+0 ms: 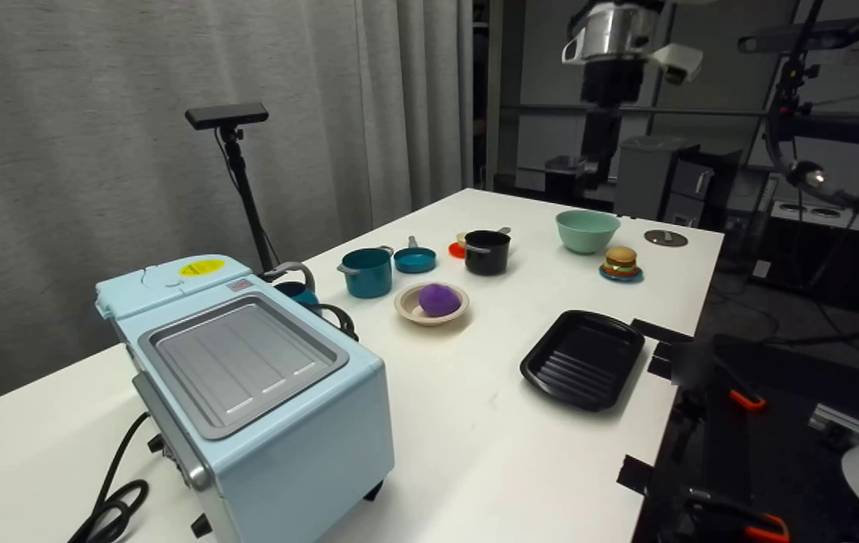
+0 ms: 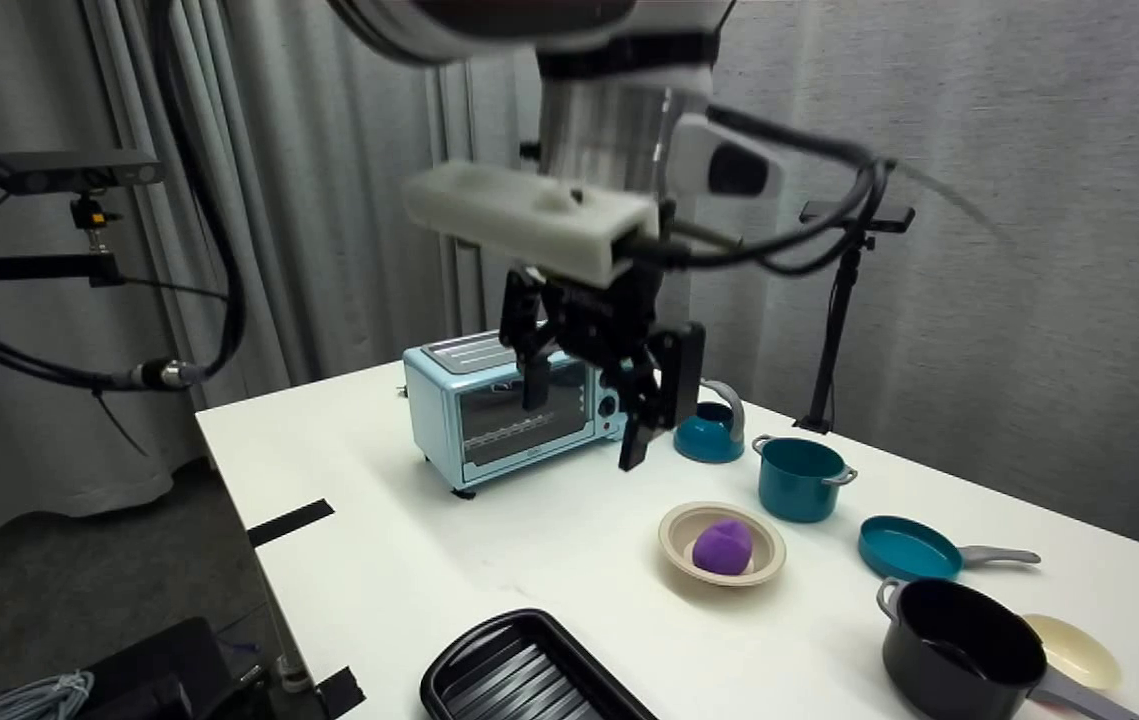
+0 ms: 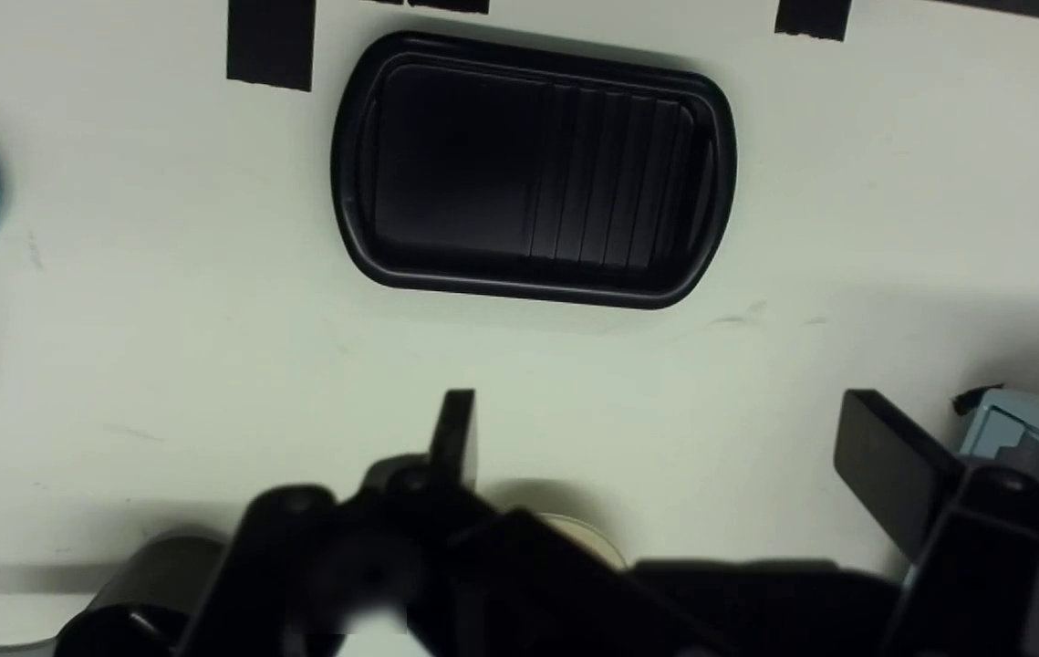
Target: Put the purple plushy on the black plate
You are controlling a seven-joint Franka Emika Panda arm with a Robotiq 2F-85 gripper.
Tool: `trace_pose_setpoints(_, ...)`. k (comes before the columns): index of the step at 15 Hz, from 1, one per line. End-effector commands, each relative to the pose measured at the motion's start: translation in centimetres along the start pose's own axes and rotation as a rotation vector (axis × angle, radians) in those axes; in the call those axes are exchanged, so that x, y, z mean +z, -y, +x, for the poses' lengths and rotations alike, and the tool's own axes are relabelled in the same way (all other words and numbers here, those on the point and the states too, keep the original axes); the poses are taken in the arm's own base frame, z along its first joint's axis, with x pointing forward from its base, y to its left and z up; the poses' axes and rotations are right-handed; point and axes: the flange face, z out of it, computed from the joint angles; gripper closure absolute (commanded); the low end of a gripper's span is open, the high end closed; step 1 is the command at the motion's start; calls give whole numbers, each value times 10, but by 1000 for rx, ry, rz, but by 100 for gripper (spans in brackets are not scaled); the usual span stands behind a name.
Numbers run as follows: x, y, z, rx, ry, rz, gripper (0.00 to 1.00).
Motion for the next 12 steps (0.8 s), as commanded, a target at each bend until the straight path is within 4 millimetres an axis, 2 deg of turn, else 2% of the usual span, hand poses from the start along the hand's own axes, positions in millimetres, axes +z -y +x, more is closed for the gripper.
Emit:
trace_pose_setpoints(1,78,15,45,-39,-12,-14,0)
trace_pose_setpoints(4,140,24,89,-54,-57,-33,0)
trace_pose_setpoints(7,185,31,137,-71,-102,-31,0)
trace_pose_setpoints(10,209,30,192,-97,-150,-56,0)
trace_pose_setpoints(12,216,24,221,-97,-169,-84,0)
